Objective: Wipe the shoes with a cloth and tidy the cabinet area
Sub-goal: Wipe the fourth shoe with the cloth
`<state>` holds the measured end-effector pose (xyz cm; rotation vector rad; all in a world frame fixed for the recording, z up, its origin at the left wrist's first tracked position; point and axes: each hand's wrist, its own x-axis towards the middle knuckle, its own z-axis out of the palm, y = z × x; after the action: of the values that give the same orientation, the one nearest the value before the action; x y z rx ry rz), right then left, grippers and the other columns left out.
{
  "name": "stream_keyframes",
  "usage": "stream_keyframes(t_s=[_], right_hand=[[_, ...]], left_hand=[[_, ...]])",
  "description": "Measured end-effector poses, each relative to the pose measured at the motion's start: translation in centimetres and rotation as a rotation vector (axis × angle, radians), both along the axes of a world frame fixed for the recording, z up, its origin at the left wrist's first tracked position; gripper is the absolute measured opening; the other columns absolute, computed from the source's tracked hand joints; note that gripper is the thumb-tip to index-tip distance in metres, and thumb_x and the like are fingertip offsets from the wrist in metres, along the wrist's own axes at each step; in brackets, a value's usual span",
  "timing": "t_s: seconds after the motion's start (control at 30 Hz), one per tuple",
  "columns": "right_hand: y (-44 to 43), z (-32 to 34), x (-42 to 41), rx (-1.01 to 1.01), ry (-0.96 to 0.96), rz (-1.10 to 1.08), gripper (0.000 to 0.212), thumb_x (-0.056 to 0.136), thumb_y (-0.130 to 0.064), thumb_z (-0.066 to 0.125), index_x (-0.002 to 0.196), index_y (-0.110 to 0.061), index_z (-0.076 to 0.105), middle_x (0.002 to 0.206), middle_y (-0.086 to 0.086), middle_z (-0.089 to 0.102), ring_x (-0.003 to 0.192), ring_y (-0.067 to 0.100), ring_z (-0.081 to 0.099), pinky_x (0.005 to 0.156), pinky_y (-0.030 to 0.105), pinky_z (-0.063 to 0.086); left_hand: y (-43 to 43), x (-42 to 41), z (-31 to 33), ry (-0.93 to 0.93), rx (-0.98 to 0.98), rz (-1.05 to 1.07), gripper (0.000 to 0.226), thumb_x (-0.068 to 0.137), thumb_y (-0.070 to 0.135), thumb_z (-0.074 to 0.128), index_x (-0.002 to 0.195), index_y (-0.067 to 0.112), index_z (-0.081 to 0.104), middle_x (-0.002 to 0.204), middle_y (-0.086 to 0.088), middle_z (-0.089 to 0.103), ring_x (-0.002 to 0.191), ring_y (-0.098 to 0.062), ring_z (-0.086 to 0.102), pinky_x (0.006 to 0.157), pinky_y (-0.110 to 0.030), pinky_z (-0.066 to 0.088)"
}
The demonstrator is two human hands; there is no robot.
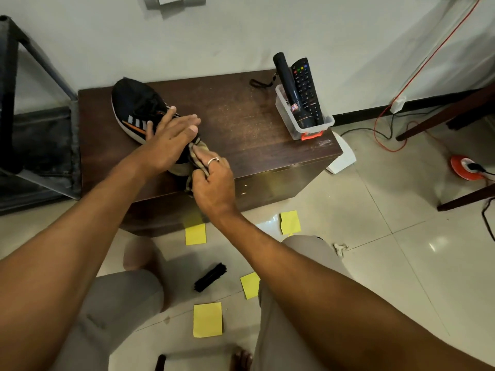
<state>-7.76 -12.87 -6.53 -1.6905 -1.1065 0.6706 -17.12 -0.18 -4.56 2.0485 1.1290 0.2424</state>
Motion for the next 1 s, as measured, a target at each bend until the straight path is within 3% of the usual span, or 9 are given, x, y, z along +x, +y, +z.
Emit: stream_keyframes(t_s=[0.13, 0.2, 0.27, 0.37, 0.47, 0.57, 0.67, 0.83, 1.0], right_hand=[[0.0, 0.1, 1.0, 0.032, -0.012, 0.031, 0.038, 0.084, -0.010, 0.050, 0.112, -0.006, 0.075, 0.109, 0.010, 0.073, 0.103, 0.025, 0.064, 0.094, 0.047, 0.055], [0.3, 0.4, 1.7, 0.069, 0.028, 0.030, 0.034, 0.083, -0.013, 0.048, 0.099, -0.007, 0.077, 0.096, 0.008, 0.075, 0.091, 0.024, 0.068, 0.083, 0.048, 0.057], [1.1, 0.5, 2.2, 0.094, 0.122, -0.045, 0.033, 0.084, -0.013, 0.046, 0.094, -0.009, 0.077, 0.090, 0.005, 0.075, 0.085, 0.020, 0.068, 0.080, 0.045, 0.058], [1.9, 0.5, 2.6, 0.011, 0.254, -0.148, 0.032, 0.091, -0.012, 0.045, 0.104, -0.012, 0.074, 0.095, 0.003, 0.073, 0.086, 0.016, 0.067, 0.083, 0.042, 0.057], [2.3, 0.3, 2.6, -0.077, 0.287, -0.126, 0.034, 0.096, -0.010, 0.044, 0.117, -0.016, 0.069, 0.113, 0.004, 0.070, 0.103, 0.018, 0.065, 0.096, 0.043, 0.054], [2.5, 0.5, 2.2, -0.079, 0.260, -0.109, 0.039, 0.093, -0.011, 0.045, 0.125, -0.014, 0.068, 0.120, 0.006, 0.066, 0.111, 0.021, 0.063, 0.100, 0.046, 0.053], [2.2, 0.6, 1.9, -0.093, 0.235, -0.040, 0.042, 0.094, -0.008, 0.047, 0.132, -0.013, 0.066, 0.125, 0.009, 0.067, 0.115, 0.022, 0.062, 0.103, 0.040, 0.052], [1.2, 0.5, 1.1, -0.053, 0.153, 0.033, 0.044, 0.094, -0.006, 0.054, 0.136, -0.010, 0.064, 0.128, 0.007, 0.067, 0.116, 0.016, 0.062, 0.093, 0.017, 0.047], [0.2, 0.9, 0.2, -0.012, 0.079, 0.045, 0.035, 0.091, -0.011, 0.060, 0.124, -0.007, 0.071, 0.116, 0.007, 0.070, 0.105, 0.018, 0.065, 0.092, 0.037, 0.056]], left_hand=[[-1.9, 0.1, 1.5, 0.073, 0.079, 0.027, 0.067, 0.088, 0.050, 0.022, 0.146, 0.032, 0.050, 0.171, 0.001, 0.005, 0.153, -0.020, -0.022, 0.120, -0.056, -0.018], [-3.6, 0.3, 2.5, 0.215, 0.154, 0.137, 0.056, 0.093, 0.039, 0.030, 0.145, 0.035, 0.052, 0.170, -0.003, -0.012, 0.150, -0.031, -0.031, 0.117, -0.059, -0.018], [-5.0, 0.0, 3.5, 0.273, 0.124, 0.231, 0.048, 0.097, 0.025, 0.040, 0.143, 0.035, 0.051, 0.169, -0.005, -0.015, 0.150, -0.034, -0.029, 0.118, -0.060, -0.013], [-6.2, -1.8, 4.3, 0.224, -0.060, 0.261, 0.042, 0.103, 0.035, 0.044, 0.145, 0.029, 0.052, 0.171, -0.003, 0.000, 0.156, -0.027, -0.004, 0.122, -0.044, 0.008], [-6.8, -3.3, 4.6, 0.322, -0.013, 0.212, 0.053, 0.096, 0.049, 0.062, 0.145, 0.030, 0.054, 0.169, -0.002, 0.017, 0.152, -0.023, 0.024, 0.117, -0.035, 0.024], [-7.1, -3.2, 4.9, 0.297, 0.074, 0.230, 0.051, 0.091, 0.036, 0.074, 0.140, 0.027, 0.061, 0.159, -0.009, 0.039, 0.145, -0.025, 0.039, 0.113, -0.032, 0.032], [-7.0, -2.5, 5.0, 0.223, 0.097, 0.266, 0.039, 0.095, 0.031, 0.070, 0.133, 0.021, 0.067, 0.138, -0.006, 0.063, 0.130, -0.019, 0.055, 0.098, -0.023, 0.037], [-6.2, -2.7, 5.3, 0.236, 0.083, 0.273, 0.032, 0.099, 0.036, 0.062, 0.127, 0.023, 0.071, 0.126, -0.004, 0.071, 0.118, -0.022, 0.063, 0.098, -0.032, 0.045], [-5.7, -4.3, 5.2, 0.148, -0.047, 0.340, 0.025, 0.099, 0.037, 0.059, 0.116, 0.029, 0.076, 0.105, 0.006, 0.076, 0.095, -0.016, 0.071, 0.093, -0.046, 0.057]])
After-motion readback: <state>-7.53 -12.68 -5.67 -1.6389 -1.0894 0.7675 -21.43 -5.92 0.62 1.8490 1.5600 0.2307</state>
